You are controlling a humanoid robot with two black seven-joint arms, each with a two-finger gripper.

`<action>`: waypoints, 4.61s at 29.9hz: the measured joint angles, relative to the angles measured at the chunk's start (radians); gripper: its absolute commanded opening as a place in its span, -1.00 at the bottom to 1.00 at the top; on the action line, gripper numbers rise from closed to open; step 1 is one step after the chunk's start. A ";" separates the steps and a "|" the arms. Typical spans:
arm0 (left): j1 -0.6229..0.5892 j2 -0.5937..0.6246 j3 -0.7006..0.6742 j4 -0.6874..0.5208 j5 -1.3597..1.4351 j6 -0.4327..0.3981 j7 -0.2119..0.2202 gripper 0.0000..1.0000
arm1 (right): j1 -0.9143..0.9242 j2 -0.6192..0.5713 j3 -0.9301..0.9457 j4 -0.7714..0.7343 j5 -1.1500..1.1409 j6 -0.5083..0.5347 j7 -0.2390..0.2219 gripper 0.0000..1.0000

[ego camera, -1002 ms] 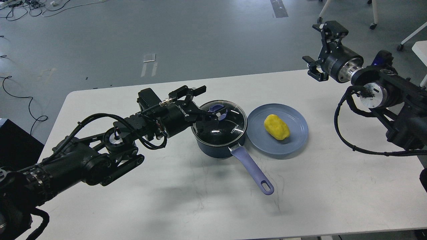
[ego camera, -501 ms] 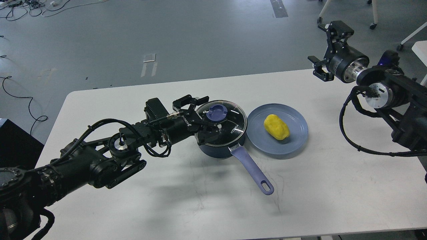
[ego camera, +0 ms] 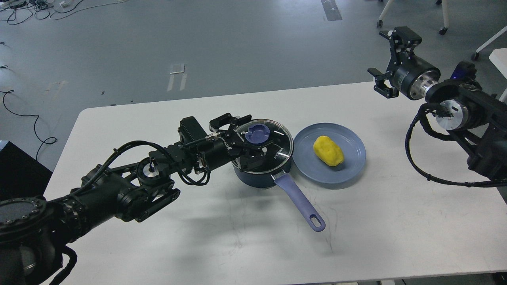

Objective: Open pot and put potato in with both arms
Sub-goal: 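Grasp the blue lid knob with the left gripper, then lift the glass lid off the saucepan and lower it beside the pot, then release the lid and raise the left gripper away, then reach the right gripper to the yellow potato on the plate and grasp it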

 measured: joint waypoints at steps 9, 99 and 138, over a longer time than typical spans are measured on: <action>0.002 0.004 0.003 0.006 -0.001 0.000 -0.046 0.46 | -0.016 -0.005 0.000 -0.001 0.000 -0.001 0.000 1.00; 0.126 0.420 -0.008 -0.049 -0.323 0.021 -0.050 0.96 | -0.030 -0.023 -0.009 0.013 -0.002 0.000 0.001 1.00; -0.049 0.334 -0.522 -0.178 -1.770 -0.761 0.407 0.96 | 0.152 0.013 -0.559 0.103 -0.814 -0.103 0.103 1.00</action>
